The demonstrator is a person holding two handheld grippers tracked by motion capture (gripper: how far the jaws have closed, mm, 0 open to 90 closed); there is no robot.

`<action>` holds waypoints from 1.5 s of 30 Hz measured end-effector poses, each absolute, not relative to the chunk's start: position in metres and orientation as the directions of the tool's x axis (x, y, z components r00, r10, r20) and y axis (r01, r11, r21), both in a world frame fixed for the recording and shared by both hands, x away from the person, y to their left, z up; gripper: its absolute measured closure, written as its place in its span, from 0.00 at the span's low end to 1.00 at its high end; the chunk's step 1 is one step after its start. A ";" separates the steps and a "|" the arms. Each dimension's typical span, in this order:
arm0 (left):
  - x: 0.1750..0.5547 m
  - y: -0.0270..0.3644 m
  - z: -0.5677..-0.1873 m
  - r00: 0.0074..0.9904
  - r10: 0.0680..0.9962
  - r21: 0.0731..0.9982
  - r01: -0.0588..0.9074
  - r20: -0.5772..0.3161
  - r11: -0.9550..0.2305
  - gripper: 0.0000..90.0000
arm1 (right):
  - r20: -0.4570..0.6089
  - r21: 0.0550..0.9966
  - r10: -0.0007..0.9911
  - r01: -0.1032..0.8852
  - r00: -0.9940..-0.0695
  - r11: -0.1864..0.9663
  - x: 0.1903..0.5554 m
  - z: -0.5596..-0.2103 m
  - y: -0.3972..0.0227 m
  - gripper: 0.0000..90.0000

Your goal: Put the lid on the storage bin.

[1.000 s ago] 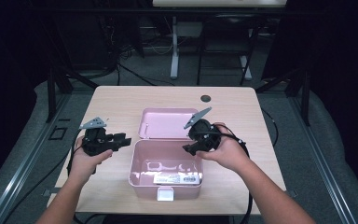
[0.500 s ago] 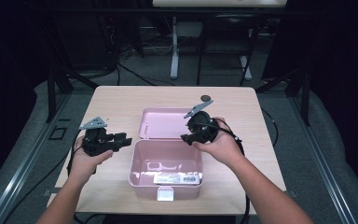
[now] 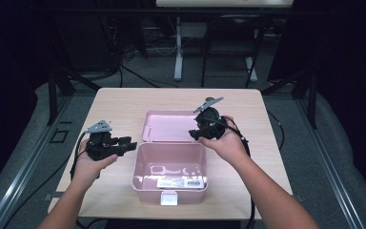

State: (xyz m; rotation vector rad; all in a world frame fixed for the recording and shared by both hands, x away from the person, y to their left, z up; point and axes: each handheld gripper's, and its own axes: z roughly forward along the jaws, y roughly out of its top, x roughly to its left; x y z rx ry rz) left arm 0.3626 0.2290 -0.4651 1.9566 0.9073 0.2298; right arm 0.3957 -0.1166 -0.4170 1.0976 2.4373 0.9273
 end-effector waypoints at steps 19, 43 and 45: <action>0.362 0.219 -0.472 0.728 0.658 0.805 0.501 -0.193 -0.318 0.73 | 0.005 0.682 0.814 0.597 -0.582 0.422 0.418 -0.424 -0.124 0.63; 0.361 0.214 -0.478 0.740 0.646 0.797 0.499 -0.186 -0.342 0.82 | 0.023 0.655 0.883 0.675 -0.468 0.340 0.453 -0.446 -0.129 0.63; 0.361 0.214 -0.478 0.741 0.645 0.797 0.498 -0.186 -0.342 0.82 | 0.030 0.652 0.891 0.685 -0.453 0.326 0.457 -0.448 -0.130 0.63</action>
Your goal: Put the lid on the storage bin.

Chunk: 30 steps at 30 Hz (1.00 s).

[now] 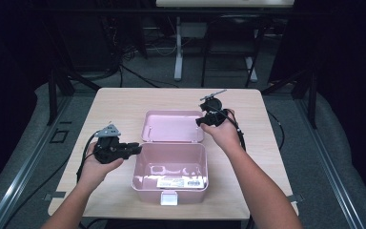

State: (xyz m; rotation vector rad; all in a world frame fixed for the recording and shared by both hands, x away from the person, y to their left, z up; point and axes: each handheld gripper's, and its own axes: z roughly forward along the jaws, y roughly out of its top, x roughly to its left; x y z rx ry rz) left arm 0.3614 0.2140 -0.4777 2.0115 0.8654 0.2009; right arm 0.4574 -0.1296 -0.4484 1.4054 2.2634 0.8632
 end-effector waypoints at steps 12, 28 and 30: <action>0.362 0.214 -0.478 0.738 0.647 0.798 0.501 -0.192 -0.335 0.82 | 0.044 0.636 0.922 0.723 -0.385 0.271 0.474 -0.461 -0.130 0.64; 0.362 0.214 -0.478 0.740 0.645 0.800 0.498 -0.191 -0.334 0.83 | 0.099 0.589 0.947 0.786 -0.304 0.191 0.490 -0.477 -0.129 0.73; 0.362 0.215 -0.479 0.740 0.645 0.800 0.499 -0.193 -0.333 0.83 | 0.111 0.582 0.949 0.793 -0.295 0.179 0.492 -0.478 -0.127 0.74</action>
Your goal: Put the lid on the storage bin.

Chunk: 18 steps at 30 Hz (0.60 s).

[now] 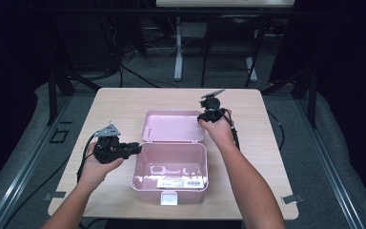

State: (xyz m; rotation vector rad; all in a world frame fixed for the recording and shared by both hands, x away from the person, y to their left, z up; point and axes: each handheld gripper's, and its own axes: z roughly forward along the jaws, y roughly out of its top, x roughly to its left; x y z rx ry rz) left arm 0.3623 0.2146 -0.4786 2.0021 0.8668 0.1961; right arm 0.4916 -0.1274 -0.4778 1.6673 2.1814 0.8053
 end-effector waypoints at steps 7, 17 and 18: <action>0.362 0.215 -0.479 0.740 0.645 0.800 0.499 -0.193 -0.333 0.83 | 0.107 0.572 0.952 0.801 -0.286 0.177 0.494 -0.480 -0.125 0.78; 0.362 0.214 -0.479 0.739 0.646 0.800 0.498 -0.191 -0.333 0.83 | 0.134 0.552 0.957 0.821 -0.258 0.144 0.494 -0.479 -0.126 0.87; 0.362 0.214 -0.479 0.739 0.647 0.800 0.499 -0.191 -0.333 0.83 | 0.150 0.547 0.957 0.827 -0.250 0.130 0.494 -0.478 -0.127 0.87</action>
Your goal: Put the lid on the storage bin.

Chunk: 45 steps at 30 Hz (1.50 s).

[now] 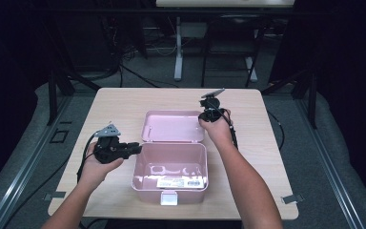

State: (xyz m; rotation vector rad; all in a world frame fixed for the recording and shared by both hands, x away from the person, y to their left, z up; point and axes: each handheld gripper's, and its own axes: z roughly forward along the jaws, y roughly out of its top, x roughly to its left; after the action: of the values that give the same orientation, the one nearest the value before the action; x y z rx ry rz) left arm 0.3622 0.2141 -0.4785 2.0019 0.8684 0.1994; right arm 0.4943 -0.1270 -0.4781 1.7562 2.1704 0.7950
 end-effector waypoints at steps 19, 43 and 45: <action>0.361 0.213 -0.479 0.733 0.653 0.801 0.500 -0.191 -0.328 0.83 | 0.162 0.572 0.955 0.812 -0.248 0.114 0.489 -0.469 -0.129 0.89; 0.361 0.212 -0.479 0.731 0.656 0.804 0.498 -0.188 -0.324 0.84 | 0.157 0.626 0.953 0.773 -0.259 0.107 0.477 -0.445 -0.131 0.92; 0.361 0.212 -0.479 0.729 0.657 0.804 0.501 -0.193 -0.320 0.84 | 0.151 0.630 0.954 0.769 -0.260 0.110 0.476 -0.443 -0.130 0.92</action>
State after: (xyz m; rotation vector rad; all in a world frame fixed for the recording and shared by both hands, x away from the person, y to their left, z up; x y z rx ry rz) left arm 0.3612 0.2123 -0.4788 1.9894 0.8824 0.2086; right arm 0.4763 -0.1305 -0.4428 1.6964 2.0992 0.8964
